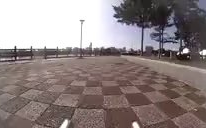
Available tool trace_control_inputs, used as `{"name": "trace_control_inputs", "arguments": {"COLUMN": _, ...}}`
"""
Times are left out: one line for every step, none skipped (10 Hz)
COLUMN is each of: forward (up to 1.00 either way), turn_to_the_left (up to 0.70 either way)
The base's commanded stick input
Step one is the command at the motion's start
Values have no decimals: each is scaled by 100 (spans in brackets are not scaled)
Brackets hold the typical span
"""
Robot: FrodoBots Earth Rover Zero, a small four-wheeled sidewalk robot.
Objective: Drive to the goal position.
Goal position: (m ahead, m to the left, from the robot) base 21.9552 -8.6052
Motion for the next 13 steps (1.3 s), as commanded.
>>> {"name": "trace_control_inputs", "arguments": {"forward": 50, "turn_to_the_left": 0}}
{"name": "trace_control_inputs", "arguments": {"forward": 50, "turn_to_the_left": 0}}
{"name": "trace_control_inputs", "arguments": {"forward": 50, "turn_to_the_left": 0}}
{"name": "trace_control_inputs", "arguments": {"forward": 50, "turn_to_the_left": 0}}
{"name": "trace_control_inputs", "arguments": {"forward": 50, "turn_to_the_left": 0}}
{"name": "trace_control_inputs", "arguments": {"forward": 50, "turn_to_the_left": 0}}
{"name": "trace_control_inputs", "arguments": {"forward": 50, "turn_to_the_left": 0}}
{"name": "trace_control_inputs", "arguments": {"forward": 50, "turn_to_the_left": 0}}
{"name": "trace_control_inputs", "arguments": {"forward": 50, "turn_to_the_left": 0}}
{"name": "trace_control_inputs", "arguments": {"forward": 50, "turn_to_the_left": 0}}
{"name": "trace_control_inputs", "arguments": {"forward": 50, "turn_to_the_left": 0}}
{"name": "trace_control_inputs", "arguments": {"forward": 50, "turn_to_the_left": 0}}
{"name": "trace_control_inputs", "arguments": {"forward": 50, "turn_to_the_left": 0}}
